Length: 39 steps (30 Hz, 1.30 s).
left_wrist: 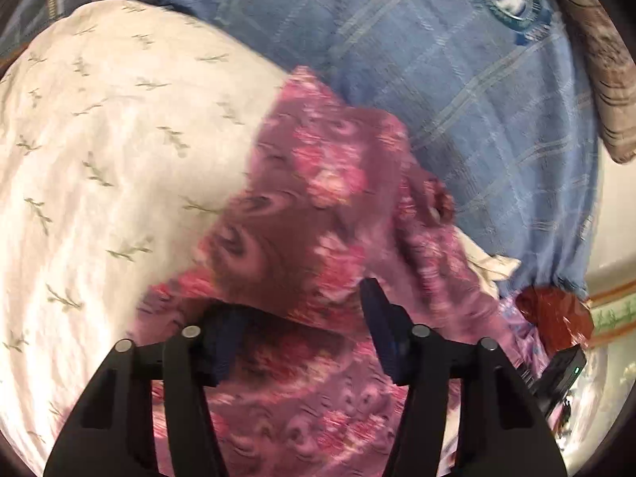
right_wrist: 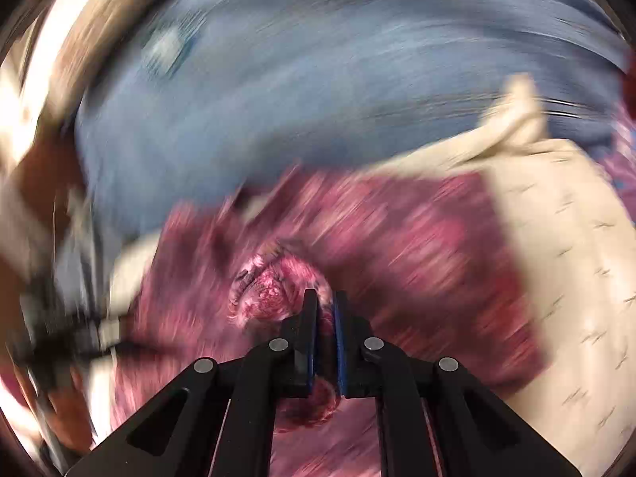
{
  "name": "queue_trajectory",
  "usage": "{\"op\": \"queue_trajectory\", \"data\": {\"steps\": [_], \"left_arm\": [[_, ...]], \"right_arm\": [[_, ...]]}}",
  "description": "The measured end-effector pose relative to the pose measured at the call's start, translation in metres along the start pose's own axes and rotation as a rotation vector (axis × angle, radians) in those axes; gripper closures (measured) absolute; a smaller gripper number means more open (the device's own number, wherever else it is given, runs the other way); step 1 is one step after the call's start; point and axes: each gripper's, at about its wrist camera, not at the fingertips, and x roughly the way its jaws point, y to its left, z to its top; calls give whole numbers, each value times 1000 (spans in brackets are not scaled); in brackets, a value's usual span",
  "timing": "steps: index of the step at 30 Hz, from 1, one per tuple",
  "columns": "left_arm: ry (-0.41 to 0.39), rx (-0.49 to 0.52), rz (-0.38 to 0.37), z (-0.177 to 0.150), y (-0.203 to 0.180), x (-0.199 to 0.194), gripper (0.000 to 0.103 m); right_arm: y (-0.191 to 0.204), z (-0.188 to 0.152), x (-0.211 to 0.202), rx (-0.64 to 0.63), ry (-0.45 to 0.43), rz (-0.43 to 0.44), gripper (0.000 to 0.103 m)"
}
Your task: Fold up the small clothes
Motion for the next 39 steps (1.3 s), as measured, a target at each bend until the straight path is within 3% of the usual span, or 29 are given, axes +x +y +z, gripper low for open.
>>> {"op": "queue_trajectory", "data": {"steps": [1,4,6,7,8,10,11,13,16,17,18,19,20,23,26,27,29,32,37,38,39], "left_arm": [[7,-9,-1,1,5,2,50],[23,-39,-14,1,16,4,51],[20,-42,-28,-1,18,2,51],[16,-41,-29,-2,17,1,51],[12,-40,-37,-4,15,0,51],[17,-31,-52,-5,10,1,50],[20,-28,-50,-6,9,2,50],[22,-25,-48,-8,6,5,49],[35,-29,-23,-9,3,11,48],[35,-24,-18,-9,2,12,48],[33,-16,-16,-9,2,11,48],[30,-9,-13,-9,1,10,48],[22,-4,-6,-7,2,9,48],[22,-14,14,0,8,12,48],[32,-9,1,1,11,12,48],[26,-3,-3,0,11,10,48],[17,-6,-26,-2,12,7,48],[22,-18,-59,-5,10,12,47],[16,-18,-35,-8,2,26,40],[6,-17,-26,-5,2,27,41],[1,-20,-15,-1,1,29,49]], "right_arm": [[-29,11,-1,91,-24,-54,93],[-90,14,-7,327,-15,-97,90],[-109,7,-21,389,-48,-86,88],[-111,1,-30,407,-61,-42,78],[-110,-5,-35,420,-63,21,56],[-95,-23,-43,411,-65,161,26],[-86,-28,-44,388,-66,183,21],[-60,-38,-45,283,-71,197,21],[-18,-39,-25,69,-59,102,21],[-9,-37,-16,16,-39,71,34],[0,-35,-5,-54,-9,20,56],[9,-29,6,-113,26,7,93],[10,-18,11,-111,45,36,97],[-20,36,7,74,-59,51,95],[-70,72,15,250,-60,-110,88],[-79,72,9,279,-72,-120,85],[-88,64,-5,296,-85,-76,62],[-88,29,-24,309,-92,49,36],[-72,-7,9,324,-2,167,36],[-69,-8,18,320,-1,167,36],[-66,-7,28,321,-5,158,36]]}}
